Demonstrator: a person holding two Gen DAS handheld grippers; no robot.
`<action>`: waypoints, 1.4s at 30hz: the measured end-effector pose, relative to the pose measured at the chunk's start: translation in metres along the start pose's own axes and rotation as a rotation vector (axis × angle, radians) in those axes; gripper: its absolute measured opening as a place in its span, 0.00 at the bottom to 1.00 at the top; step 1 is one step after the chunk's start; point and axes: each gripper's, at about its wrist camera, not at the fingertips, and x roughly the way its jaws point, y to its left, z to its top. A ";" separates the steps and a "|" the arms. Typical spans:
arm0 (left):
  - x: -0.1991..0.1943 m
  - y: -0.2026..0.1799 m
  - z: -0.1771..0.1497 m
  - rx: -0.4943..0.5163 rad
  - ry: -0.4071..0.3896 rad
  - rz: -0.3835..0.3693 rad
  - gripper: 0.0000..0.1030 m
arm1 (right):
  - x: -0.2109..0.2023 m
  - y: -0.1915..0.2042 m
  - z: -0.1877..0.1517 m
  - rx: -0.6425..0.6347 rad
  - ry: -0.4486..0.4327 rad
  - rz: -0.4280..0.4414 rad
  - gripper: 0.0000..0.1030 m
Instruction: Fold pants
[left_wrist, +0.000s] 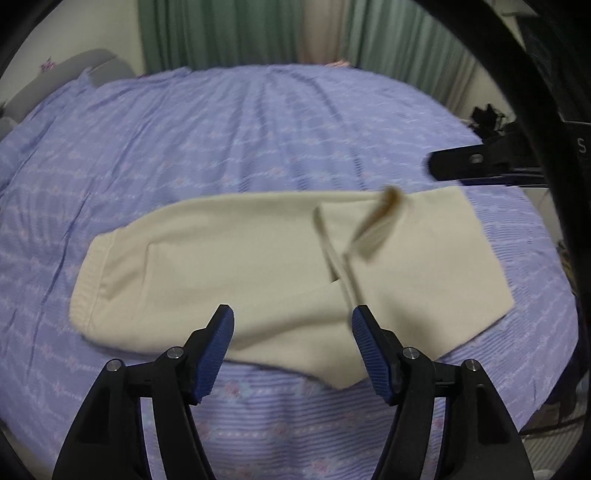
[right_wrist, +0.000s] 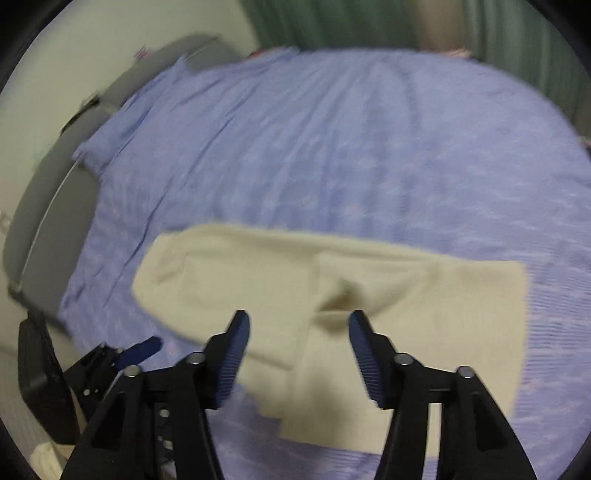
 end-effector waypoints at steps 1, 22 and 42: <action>0.003 -0.002 0.003 0.011 -0.010 -0.027 0.67 | -0.008 -0.009 -0.006 0.014 -0.012 -0.043 0.56; 0.210 0.009 0.097 -0.107 0.217 -0.276 0.65 | 0.079 -0.052 -0.179 0.625 0.200 -0.005 0.56; 0.209 -0.005 0.129 0.053 0.175 -0.241 0.36 | 0.081 -0.030 -0.156 0.555 0.163 0.034 0.55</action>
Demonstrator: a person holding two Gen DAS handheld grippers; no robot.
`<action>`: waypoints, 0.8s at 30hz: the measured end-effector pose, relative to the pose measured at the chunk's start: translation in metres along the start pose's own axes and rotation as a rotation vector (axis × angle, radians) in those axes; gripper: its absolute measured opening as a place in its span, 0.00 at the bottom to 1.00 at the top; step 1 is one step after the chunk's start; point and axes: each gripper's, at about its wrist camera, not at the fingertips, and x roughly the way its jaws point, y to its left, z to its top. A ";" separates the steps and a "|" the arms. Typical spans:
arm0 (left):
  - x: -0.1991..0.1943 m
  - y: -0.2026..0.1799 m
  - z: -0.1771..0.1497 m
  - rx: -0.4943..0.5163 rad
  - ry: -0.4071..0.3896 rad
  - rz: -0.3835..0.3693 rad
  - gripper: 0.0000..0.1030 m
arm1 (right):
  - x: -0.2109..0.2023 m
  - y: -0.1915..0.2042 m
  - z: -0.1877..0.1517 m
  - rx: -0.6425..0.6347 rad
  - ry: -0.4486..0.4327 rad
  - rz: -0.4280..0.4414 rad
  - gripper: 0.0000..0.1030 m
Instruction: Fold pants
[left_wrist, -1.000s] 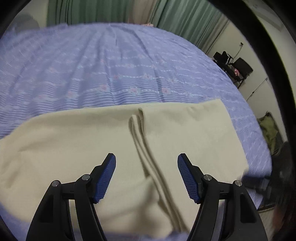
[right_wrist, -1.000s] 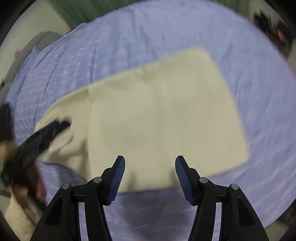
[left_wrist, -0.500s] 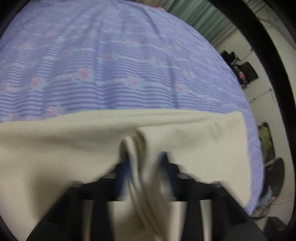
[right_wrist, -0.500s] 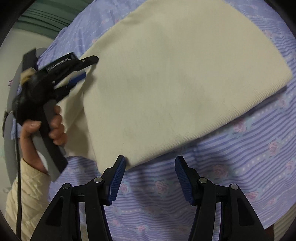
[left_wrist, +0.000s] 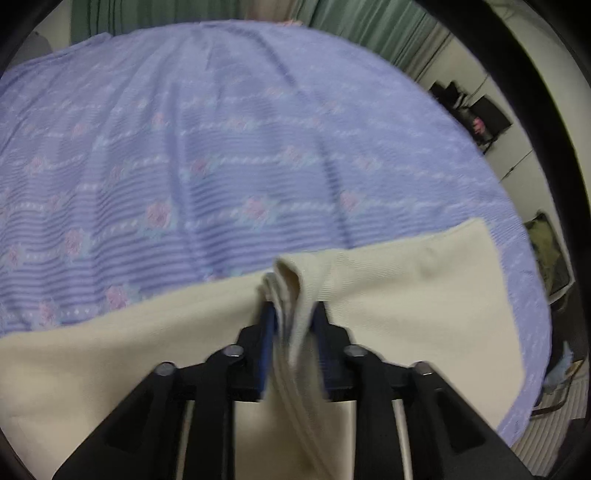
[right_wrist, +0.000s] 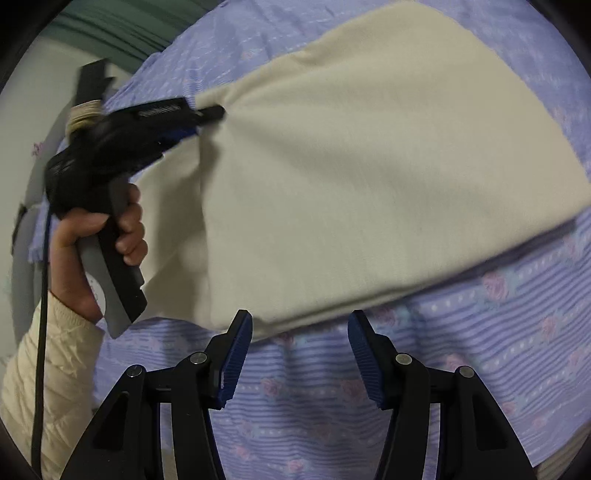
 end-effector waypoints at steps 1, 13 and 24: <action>-0.008 0.001 -0.003 0.001 -0.015 0.015 0.39 | -0.001 0.003 0.000 -0.006 -0.005 0.000 0.55; -0.167 0.043 -0.139 -0.074 -0.189 0.307 0.60 | -0.035 0.028 -0.017 -0.215 -0.065 -0.007 0.55; -0.256 0.035 -0.230 -0.325 -0.236 0.405 0.71 | -0.082 0.053 -0.037 -0.420 -0.086 0.049 0.55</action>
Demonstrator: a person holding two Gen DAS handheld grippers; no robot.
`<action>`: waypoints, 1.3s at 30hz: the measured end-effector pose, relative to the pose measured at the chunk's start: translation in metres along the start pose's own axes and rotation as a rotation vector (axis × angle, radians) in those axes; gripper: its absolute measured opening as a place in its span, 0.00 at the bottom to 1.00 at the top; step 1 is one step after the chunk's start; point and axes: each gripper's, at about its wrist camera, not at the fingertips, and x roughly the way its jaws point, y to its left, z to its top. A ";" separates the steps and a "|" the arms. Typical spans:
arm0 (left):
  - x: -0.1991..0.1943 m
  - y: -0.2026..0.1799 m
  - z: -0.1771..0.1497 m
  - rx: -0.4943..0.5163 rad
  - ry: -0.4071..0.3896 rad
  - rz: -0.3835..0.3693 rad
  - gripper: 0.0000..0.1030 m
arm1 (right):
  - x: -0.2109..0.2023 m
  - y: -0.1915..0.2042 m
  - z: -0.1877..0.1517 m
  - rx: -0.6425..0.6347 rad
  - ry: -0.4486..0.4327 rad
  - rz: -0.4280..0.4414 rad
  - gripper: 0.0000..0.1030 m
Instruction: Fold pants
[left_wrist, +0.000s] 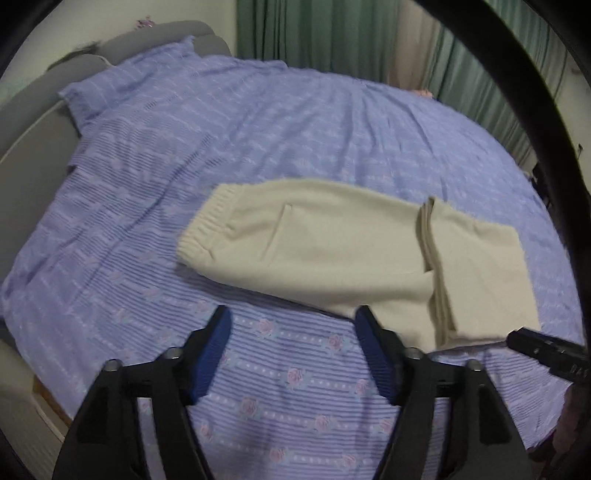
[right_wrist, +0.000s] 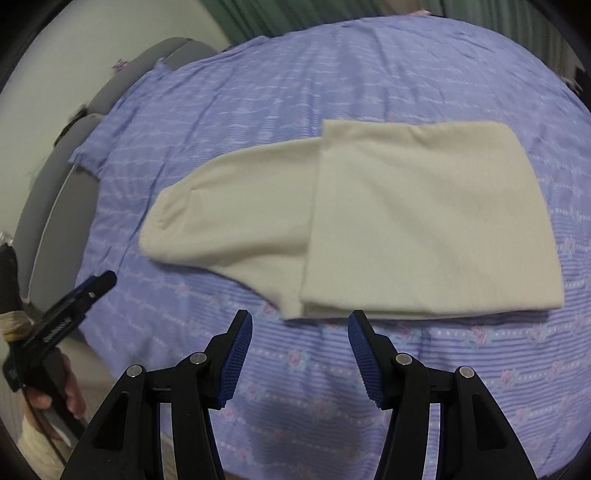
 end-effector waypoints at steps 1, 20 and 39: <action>-0.009 -0.004 0.006 0.025 -0.012 0.006 0.71 | -0.007 0.003 -0.001 0.002 -0.004 0.005 0.55; 0.147 -0.117 0.145 0.878 0.061 -0.420 0.71 | 0.044 0.024 -0.007 0.519 -0.140 -0.185 0.55; 0.251 -0.182 0.126 1.216 0.162 -0.424 0.08 | 0.084 0.011 0.027 0.637 -0.201 -0.285 0.55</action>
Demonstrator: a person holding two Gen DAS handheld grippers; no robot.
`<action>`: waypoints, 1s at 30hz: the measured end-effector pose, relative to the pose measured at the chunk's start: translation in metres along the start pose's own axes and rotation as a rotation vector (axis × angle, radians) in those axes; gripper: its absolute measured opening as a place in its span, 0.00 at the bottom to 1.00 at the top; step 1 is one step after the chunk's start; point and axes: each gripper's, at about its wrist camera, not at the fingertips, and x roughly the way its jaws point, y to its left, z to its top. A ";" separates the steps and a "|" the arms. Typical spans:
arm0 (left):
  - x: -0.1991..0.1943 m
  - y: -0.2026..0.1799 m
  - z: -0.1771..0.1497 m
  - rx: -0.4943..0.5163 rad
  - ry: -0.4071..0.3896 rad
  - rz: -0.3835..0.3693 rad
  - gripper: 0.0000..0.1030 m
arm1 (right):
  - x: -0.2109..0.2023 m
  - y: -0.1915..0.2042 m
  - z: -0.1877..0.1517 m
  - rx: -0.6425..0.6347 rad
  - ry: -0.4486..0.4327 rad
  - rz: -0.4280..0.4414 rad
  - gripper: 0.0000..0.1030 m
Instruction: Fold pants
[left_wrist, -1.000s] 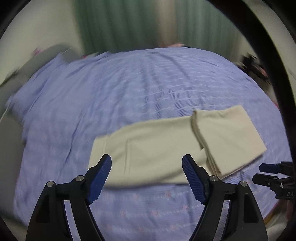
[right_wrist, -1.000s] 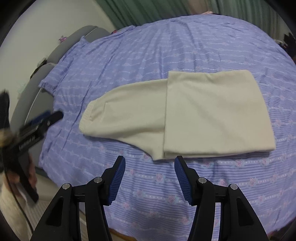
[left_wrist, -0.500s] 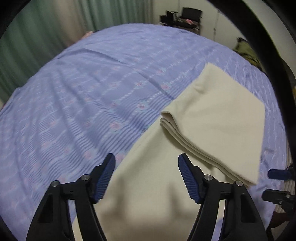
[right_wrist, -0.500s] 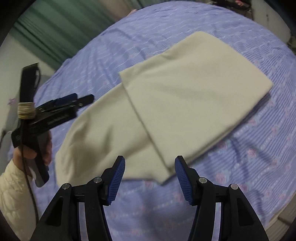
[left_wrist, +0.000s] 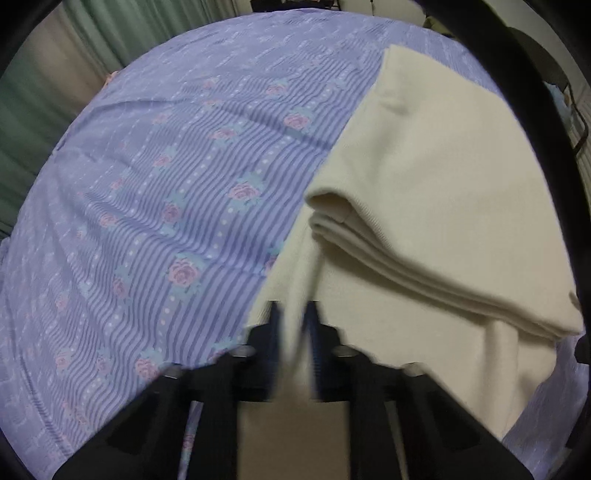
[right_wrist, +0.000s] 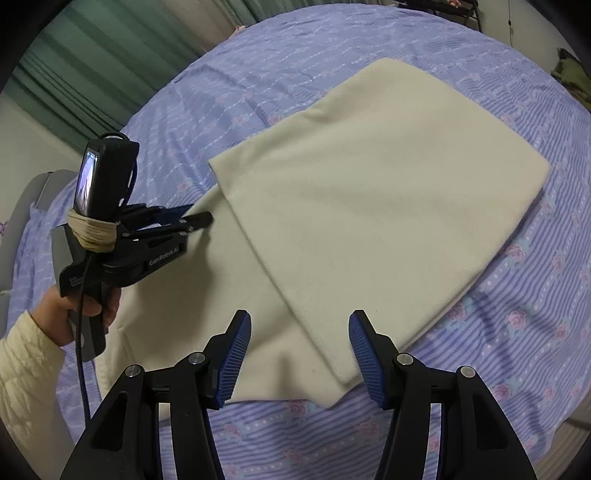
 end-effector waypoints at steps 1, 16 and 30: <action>-0.004 0.001 0.000 -0.022 -0.013 0.016 0.07 | 0.000 0.001 0.000 -0.002 -0.001 -0.002 0.55; -0.001 0.030 0.004 -0.171 -0.036 0.075 0.44 | 0.016 0.002 -0.006 -0.019 0.034 -0.029 0.55; -0.057 0.088 -0.093 -0.300 0.009 -0.045 0.61 | 0.011 0.061 -0.008 -0.111 0.038 0.087 0.55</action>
